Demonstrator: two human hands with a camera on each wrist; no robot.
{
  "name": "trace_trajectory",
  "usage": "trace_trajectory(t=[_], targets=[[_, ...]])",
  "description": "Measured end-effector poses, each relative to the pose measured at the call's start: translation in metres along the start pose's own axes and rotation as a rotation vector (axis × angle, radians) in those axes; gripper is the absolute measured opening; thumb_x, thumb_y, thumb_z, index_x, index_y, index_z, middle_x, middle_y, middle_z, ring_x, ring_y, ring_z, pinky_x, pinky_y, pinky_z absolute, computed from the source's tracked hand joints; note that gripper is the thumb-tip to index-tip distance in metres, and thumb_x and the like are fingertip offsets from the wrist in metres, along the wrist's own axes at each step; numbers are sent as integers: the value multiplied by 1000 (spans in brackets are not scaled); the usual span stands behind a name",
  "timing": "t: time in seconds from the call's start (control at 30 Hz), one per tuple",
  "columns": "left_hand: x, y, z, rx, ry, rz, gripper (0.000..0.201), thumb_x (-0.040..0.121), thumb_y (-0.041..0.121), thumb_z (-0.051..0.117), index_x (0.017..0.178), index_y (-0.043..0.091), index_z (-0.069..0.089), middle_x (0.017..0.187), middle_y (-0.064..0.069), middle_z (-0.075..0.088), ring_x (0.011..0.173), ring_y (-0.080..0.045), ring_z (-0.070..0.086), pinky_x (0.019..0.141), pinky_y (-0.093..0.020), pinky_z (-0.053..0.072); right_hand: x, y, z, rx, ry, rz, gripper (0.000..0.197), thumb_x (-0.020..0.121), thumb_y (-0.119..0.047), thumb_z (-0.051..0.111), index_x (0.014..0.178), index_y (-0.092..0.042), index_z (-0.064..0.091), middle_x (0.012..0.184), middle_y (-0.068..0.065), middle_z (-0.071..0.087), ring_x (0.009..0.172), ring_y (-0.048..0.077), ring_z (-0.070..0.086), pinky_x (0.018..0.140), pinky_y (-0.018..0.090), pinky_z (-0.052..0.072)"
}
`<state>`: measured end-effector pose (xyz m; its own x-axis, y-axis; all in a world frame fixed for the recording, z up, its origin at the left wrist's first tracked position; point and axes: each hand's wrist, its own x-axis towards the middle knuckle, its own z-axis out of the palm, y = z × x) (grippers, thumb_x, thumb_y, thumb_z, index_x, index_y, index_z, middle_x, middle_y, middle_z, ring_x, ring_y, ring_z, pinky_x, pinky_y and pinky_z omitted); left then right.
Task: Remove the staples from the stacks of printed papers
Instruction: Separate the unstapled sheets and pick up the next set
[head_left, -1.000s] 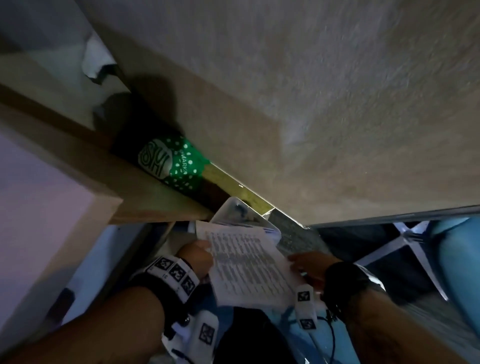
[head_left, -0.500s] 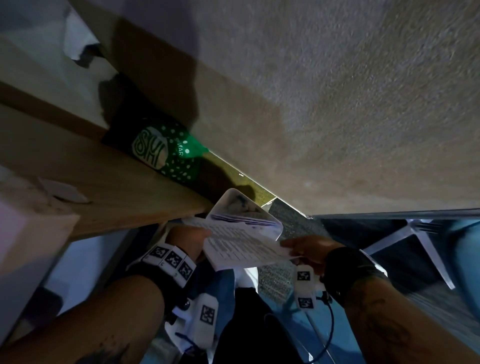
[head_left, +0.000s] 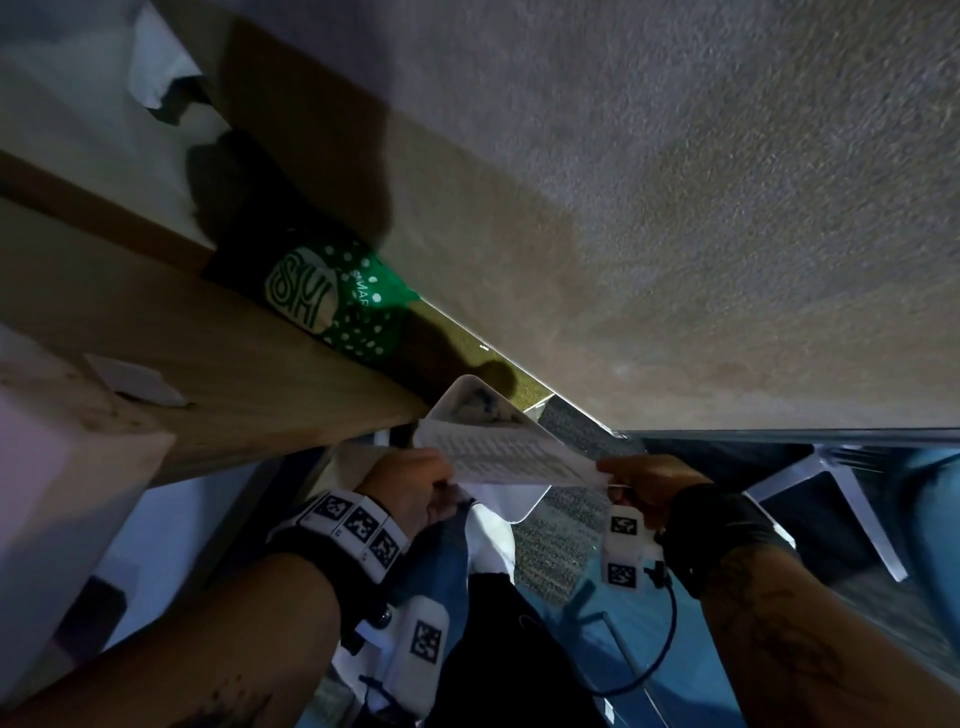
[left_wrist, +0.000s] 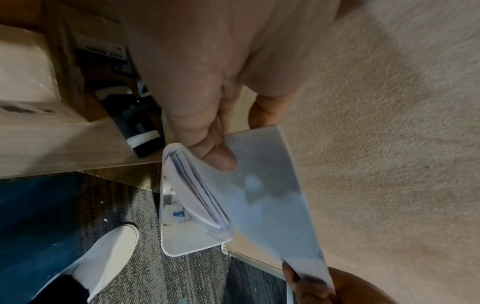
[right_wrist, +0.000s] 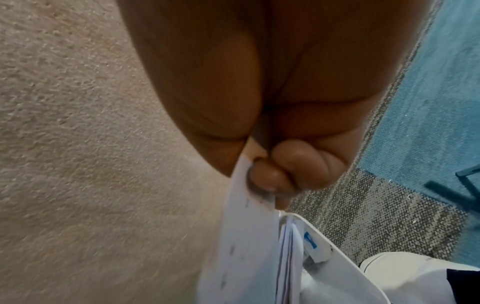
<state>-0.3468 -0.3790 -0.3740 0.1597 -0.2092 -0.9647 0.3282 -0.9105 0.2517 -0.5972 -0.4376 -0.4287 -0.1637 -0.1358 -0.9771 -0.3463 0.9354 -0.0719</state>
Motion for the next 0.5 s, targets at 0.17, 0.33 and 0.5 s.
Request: trace_trajectory(t=[0.17,0.33,0.5], targets=[[-7,-3,7,-6,-121,17,9,94,6,56,101,12,57,81,-6,60,60,-17,63,43,-19,52,-6,3,-5,-23,55,7,20,96,-17,58,86,-1,64,31,0,47,19,9,33,28,10,24],[-8,3,5,82,-120,58,21,92,9,62,112,9,59,93,-4,64,80,-15,64,69,-29,57,-1,9,2,112,65,35,31,97,-14,58,68,-2,57,31,3,47,20,11,38,28,13,28],[9,-3,-6,248,0,131,36,94,13,59,126,0,53,102,-12,57,103,-31,58,100,-44,46,-1,1,28,287,21,-66,8,93,5,51,91,7,59,46,13,56,36,18,52,31,16,38]])
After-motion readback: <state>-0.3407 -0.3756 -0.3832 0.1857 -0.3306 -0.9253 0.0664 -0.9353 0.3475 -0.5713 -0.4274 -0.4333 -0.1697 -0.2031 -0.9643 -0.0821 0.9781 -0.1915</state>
